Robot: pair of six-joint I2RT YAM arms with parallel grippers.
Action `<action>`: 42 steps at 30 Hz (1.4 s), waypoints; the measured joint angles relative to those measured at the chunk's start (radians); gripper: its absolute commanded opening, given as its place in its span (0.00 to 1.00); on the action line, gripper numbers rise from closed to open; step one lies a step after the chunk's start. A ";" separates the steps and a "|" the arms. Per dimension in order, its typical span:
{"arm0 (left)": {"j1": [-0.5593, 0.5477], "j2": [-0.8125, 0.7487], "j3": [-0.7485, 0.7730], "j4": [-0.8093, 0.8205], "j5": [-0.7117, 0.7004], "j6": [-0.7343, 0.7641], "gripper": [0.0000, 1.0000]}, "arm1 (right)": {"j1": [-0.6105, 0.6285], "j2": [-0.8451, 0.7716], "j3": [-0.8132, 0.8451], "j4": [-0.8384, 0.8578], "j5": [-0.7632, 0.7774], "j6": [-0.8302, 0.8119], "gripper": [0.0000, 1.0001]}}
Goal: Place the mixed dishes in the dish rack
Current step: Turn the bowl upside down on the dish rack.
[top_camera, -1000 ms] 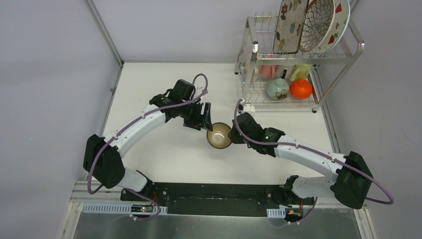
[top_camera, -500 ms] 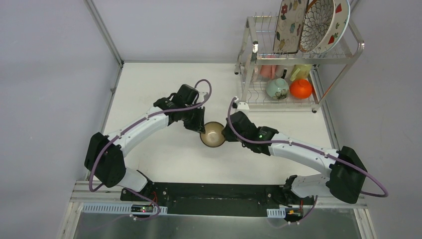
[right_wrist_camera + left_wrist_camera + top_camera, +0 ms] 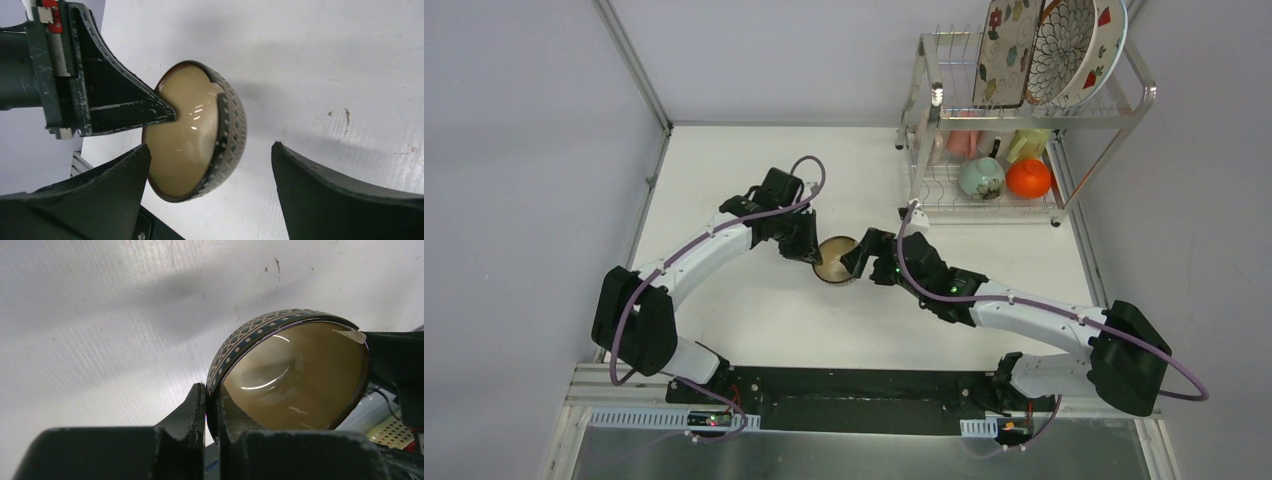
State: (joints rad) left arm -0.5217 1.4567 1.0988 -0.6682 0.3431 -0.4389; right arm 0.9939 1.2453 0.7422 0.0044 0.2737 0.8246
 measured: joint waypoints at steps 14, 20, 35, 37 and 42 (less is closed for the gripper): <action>0.095 -0.136 -0.118 0.160 0.169 -0.187 0.00 | 0.001 -0.009 -0.053 0.217 -0.004 0.111 0.97; 0.125 -0.176 -0.217 0.288 0.268 -0.299 0.00 | 0.002 0.026 -0.051 0.261 -0.038 0.135 1.00; 0.144 -0.151 -0.278 0.445 0.332 -0.418 0.00 | 0.017 0.094 -0.053 0.323 -0.051 0.147 0.92; 0.144 -0.151 -0.279 0.451 0.332 -0.426 0.00 | 0.017 0.092 -0.053 0.331 -0.046 0.158 0.99; 0.144 -0.150 -0.297 0.488 0.334 -0.460 0.00 | 0.017 0.047 -0.062 0.312 -0.006 0.172 0.96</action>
State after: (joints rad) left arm -0.3775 1.3067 0.8017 -0.1802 0.6773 -0.8993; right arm 1.0107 1.2919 0.6804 0.3168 0.2672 0.9970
